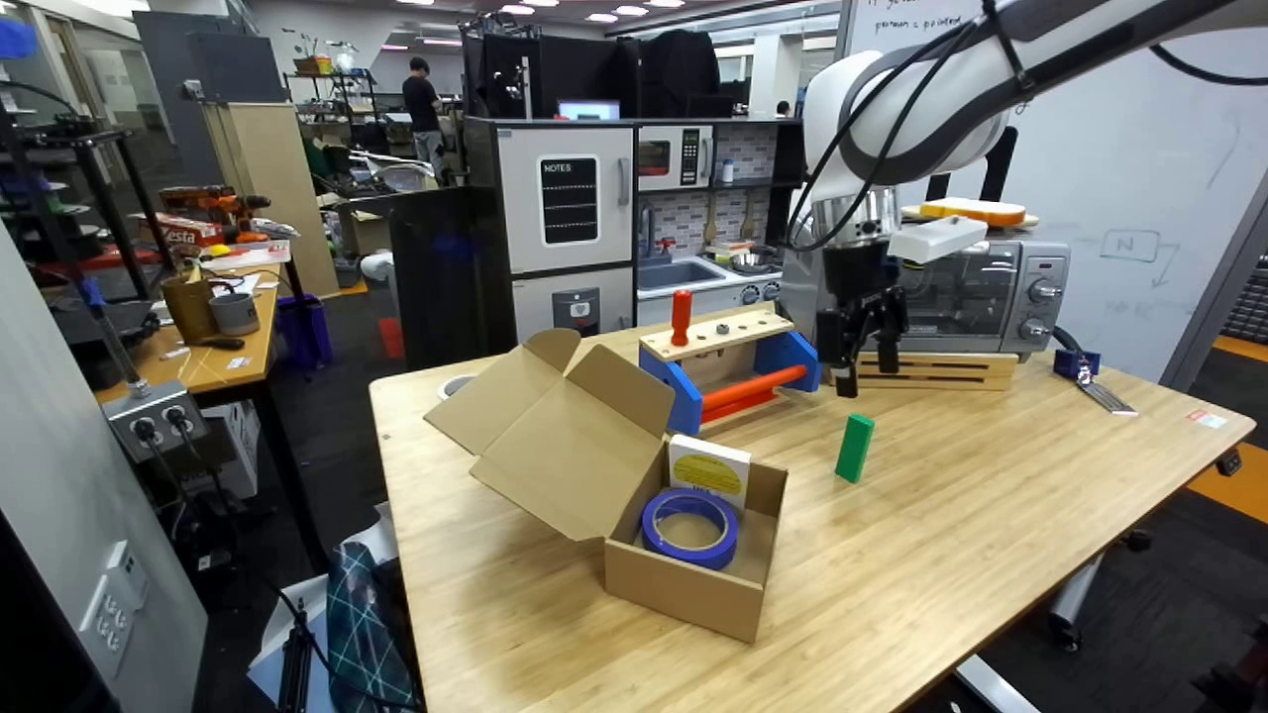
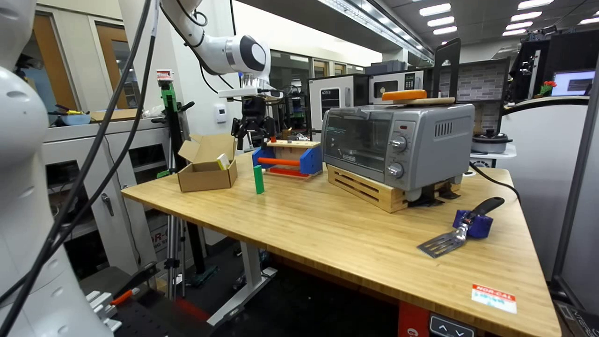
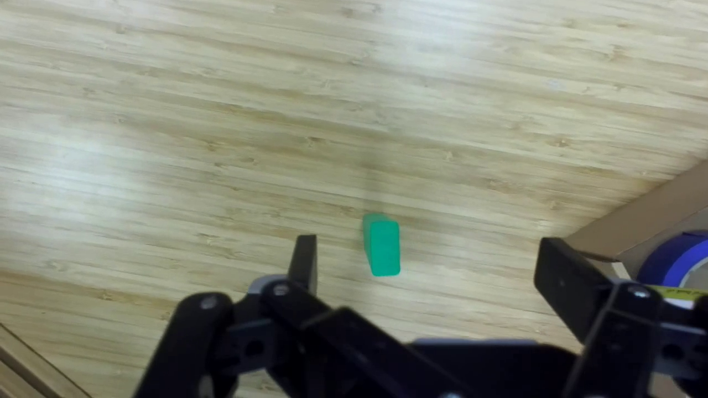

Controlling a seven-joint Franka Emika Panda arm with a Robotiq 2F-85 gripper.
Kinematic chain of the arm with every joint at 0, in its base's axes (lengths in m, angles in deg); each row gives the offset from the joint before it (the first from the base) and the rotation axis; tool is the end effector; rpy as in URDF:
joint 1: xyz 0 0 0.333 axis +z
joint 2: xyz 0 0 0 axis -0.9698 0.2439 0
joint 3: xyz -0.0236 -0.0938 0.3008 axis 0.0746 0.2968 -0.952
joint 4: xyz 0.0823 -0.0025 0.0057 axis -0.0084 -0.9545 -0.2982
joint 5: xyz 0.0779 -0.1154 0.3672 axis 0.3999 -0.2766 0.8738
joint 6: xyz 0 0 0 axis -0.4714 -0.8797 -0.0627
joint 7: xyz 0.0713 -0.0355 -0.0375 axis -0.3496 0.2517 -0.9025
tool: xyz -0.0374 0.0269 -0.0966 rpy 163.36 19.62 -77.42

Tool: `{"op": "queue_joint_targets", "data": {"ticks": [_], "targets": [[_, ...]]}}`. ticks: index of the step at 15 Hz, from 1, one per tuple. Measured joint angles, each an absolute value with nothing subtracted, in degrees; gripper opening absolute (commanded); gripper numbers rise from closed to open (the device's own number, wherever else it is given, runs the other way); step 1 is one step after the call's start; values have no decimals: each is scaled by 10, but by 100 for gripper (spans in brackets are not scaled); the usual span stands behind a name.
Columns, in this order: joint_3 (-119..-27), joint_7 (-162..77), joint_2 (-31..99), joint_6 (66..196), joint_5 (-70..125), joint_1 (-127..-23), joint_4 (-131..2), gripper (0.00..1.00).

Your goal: Pick up the green box and place it in the box

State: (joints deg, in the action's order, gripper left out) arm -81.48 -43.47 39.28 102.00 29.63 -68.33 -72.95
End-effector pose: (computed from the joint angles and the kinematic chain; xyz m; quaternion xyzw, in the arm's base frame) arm 0.6023 0.1237 0.3346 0.9867 0.0741 -0.1439 0.0116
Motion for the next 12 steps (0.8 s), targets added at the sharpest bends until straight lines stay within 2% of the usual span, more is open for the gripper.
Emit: {"op": "queue_joint_targets", "data": {"ticks": [12], "targets": [[-810,-414,393,1050,301,-688,-730,100]]}}
